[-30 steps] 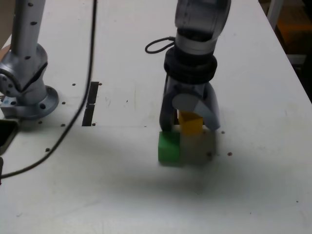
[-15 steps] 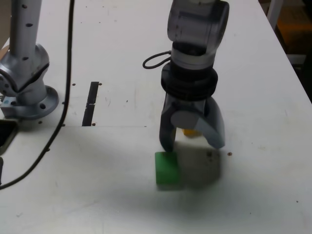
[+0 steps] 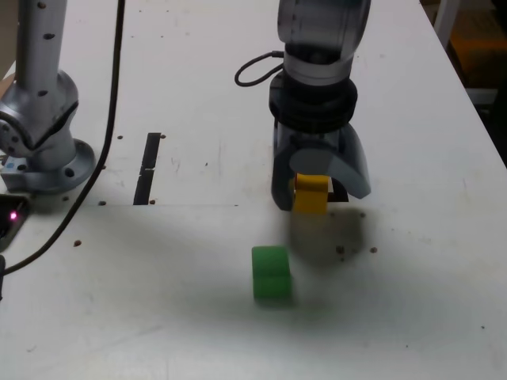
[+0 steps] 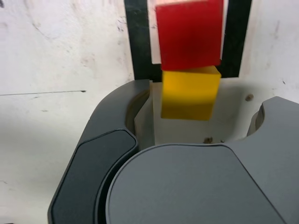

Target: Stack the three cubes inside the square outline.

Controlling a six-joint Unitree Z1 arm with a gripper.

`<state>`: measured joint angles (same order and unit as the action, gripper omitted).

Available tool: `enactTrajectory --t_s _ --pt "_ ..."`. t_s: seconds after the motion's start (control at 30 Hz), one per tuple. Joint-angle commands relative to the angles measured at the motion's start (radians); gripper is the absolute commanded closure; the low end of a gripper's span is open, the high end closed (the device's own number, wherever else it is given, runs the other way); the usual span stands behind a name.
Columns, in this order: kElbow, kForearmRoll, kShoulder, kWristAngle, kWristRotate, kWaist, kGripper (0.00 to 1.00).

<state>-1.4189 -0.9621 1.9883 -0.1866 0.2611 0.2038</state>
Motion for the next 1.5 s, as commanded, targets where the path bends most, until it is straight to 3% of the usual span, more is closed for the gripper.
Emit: enactTrajectory --t_s 0.0,0.73,0.93,1.23,1.47 --pt "0.002 -0.002 -0.006 0.0 0.001 -0.002 0.17" --pt "0.027 0.026 0.064 -0.03 -0.057 0.0 0.21" --pt "0.026 0.036 0.076 -0.029 -0.067 0.0 0.36" --pt "0.027 0.094 0.084 -0.021 -0.072 0.0 0.73" --pt "0.031 0.102 0.082 -0.036 -0.072 0.004 0.79"
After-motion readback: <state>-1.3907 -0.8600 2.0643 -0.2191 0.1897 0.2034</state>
